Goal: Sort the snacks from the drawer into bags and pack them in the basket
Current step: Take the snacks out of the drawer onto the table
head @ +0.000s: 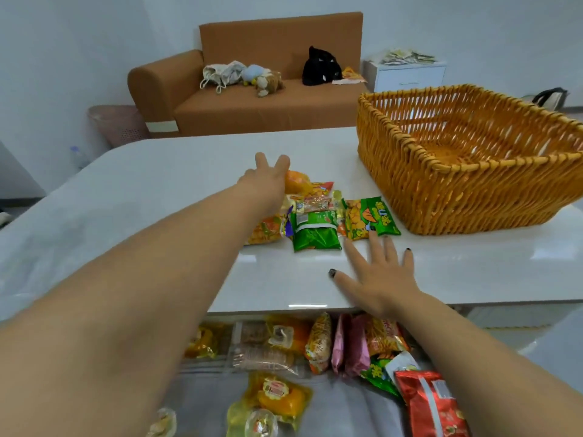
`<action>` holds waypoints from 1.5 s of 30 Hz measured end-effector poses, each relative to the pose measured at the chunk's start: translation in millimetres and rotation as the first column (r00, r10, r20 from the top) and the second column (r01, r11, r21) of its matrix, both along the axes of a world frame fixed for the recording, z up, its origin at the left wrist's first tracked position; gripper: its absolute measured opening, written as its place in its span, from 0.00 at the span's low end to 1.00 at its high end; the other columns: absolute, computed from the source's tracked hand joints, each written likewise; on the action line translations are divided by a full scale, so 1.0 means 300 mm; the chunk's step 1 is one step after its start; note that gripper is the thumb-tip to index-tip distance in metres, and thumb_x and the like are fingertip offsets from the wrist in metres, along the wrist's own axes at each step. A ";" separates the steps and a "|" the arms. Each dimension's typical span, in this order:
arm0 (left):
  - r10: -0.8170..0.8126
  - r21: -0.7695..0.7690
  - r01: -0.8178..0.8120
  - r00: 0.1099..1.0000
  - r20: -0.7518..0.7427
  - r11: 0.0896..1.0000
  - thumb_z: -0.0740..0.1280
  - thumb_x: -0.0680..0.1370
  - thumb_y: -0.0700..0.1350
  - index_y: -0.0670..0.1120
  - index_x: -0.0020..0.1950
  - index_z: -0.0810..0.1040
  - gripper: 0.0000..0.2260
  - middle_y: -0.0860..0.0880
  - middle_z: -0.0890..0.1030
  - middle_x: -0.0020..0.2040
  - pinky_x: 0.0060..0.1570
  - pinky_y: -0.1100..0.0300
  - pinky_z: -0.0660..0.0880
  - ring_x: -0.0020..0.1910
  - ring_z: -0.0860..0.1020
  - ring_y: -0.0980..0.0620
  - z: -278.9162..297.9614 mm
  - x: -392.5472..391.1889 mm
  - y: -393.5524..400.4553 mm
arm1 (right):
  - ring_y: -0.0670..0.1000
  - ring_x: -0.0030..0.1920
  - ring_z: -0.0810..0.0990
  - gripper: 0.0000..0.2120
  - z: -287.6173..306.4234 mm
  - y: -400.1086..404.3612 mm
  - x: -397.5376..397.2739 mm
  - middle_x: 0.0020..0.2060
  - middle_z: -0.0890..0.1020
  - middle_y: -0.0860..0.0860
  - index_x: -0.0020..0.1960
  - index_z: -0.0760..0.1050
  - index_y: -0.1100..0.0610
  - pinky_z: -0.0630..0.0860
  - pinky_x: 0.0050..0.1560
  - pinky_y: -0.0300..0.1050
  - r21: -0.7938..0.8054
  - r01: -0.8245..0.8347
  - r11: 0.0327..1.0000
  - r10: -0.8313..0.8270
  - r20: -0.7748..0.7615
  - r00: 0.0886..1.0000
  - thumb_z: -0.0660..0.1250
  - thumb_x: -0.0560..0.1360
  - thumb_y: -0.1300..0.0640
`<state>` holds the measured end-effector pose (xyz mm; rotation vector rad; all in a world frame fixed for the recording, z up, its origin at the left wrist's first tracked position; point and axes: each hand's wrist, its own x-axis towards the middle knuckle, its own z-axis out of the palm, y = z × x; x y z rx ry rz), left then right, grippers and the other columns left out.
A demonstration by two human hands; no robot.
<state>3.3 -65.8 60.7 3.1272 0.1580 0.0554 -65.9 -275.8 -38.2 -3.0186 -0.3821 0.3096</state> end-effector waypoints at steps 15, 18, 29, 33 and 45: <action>-0.006 -0.421 0.094 0.978 0.207 0.902 0.63 0.77 0.62 0.57 0.79 0.35 0.43 0.47 0.37 0.80 0.76 0.47 0.44 0.78 0.37 0.46 -0.346 -0.197 0.099 | 0.64 0.76 0.36 0.35 -0.027 0.025 0.032 0.77 0.34 0.55 0.74 0.28 0.40 0.38 0.70 0.72 -0.005 -0.038 0.999 0.038 0.079 0.996 0.38 0.75 0.28; 0.055 -0.382 -0.005 0.991 0.120 0.924 0.59 0.76 0.68 0.56 0.78 0.31 0.45 0.43 0.36 0.79 0.76 0.46 0.43 0.78 0.37 0.45 -0.383 -0.186 0.114 | 0.66 0.76 0.37 0.34 -0.015 0.028 0.054 0.76 0.32 0.57 0.72 0.25 0.38 0.39 0.70 0.73 -0.011 -0.117 0.993 0.118 0.077 0.990 0.40 0.75 0.29; 0.012 -0.359 0.071 0.975 0.223 0.931 0.60 0.78 0.63 0.50 0.81 0.44 0.39 0.53 0.44 0.81 0.76 0.45 0.52 0.79 0.45 0.54 -0.381 0.017 0.146 | 0.65 0.76 0.43 0.42 -0.025 0.112 0.201 0.77 0.36 0.58 0.74 0.30 0.37 0.46 0.68 0.71 -0.088 -0.071 0.994 0.081 0.108 0.991 0.37 0.67 0.21; 0.017 -0.410 0.105 0.959 0.284 0.906 0.63 0.78 0.62 0.48 0.81 0.49 0.39 0.52 0.51 0.81 0.75 0.45 0.55 0.79 0.49 0.53 -0.387 0.022 0.153 | 0.65 0.75 0.47 0.42 -0.034 0.120 0.208 0.77 0.38 0.58 0.75 0.32 0.38 0.49 0.69 0.68 -0.086 -0.064 0.994 0.077 0.150 0.986 0.37 0.68 0.22; 0.000 -0.588 0.249 0.921 0.389 0.769 0.62 0.81 0.51 0.46 0.70 0.69 0.19 0.56 0.69 0.66 0.65 0.67 0.60 0.64 0.67 0.61 -0.352 -0.330 0.123 | 0.63 0.77 0.39 0.34 -0.014 0.139 0.060 0.78 0.39 0.57 0.79 0.37 0.53 0.44 0.73 0.67 -0.104 -0.018 0.994 0.022 0.036 0.999 0.38 0.80 0.36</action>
